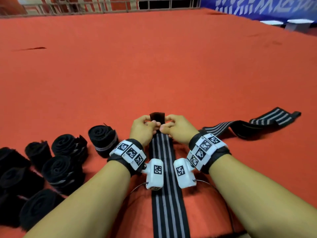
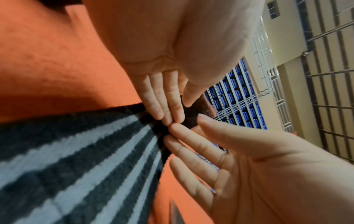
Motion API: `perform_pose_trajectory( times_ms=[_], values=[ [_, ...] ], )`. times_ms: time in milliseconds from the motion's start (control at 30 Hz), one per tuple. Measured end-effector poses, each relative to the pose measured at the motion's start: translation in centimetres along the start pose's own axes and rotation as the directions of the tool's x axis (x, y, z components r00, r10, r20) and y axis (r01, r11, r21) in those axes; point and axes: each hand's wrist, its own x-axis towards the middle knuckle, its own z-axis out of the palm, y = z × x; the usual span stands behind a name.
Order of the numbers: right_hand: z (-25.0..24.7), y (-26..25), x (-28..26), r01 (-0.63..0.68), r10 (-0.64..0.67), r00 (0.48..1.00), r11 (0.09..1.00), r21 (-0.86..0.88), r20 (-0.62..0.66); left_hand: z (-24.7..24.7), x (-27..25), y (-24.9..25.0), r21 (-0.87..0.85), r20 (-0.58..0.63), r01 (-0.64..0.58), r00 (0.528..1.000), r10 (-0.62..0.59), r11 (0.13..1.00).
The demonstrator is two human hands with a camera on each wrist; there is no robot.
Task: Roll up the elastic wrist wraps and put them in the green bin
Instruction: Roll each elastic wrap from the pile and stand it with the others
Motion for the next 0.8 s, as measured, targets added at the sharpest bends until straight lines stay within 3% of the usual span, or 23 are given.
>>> perform_pose_trajectory(
  times_ms=[133,333,500,800],
  values=[
    [0.3,0.3,0.0,-0.104,0.104,0.983,0.995,-0.007,0.152,0.1,1.2,-2.2,0.075,0.005,0.093,0.996,-0.093,0.993],
    [1.0,0.6,0.5,-0.028,0.081,0.967,0.976,-0.218,0.24,0.5,1.5,-2.7,0.22,0.031,0.089,0.995,-0.098,0.972],
    [1.5,0.8,0.7,0.053,0.063,0.971,0.884,-0.465,0.229,0.4,1.1,-3.5,0.368,0.057,0.018,0.998,-0.042,0.93],
    [1.0,1.1,0.3,0.056,0.04,0.982,0.873,-0.484,0.187,0.9,0.1,-2.0,0.619,0.129,-0.079,0.992,-0.002,0.781]
  ],
)
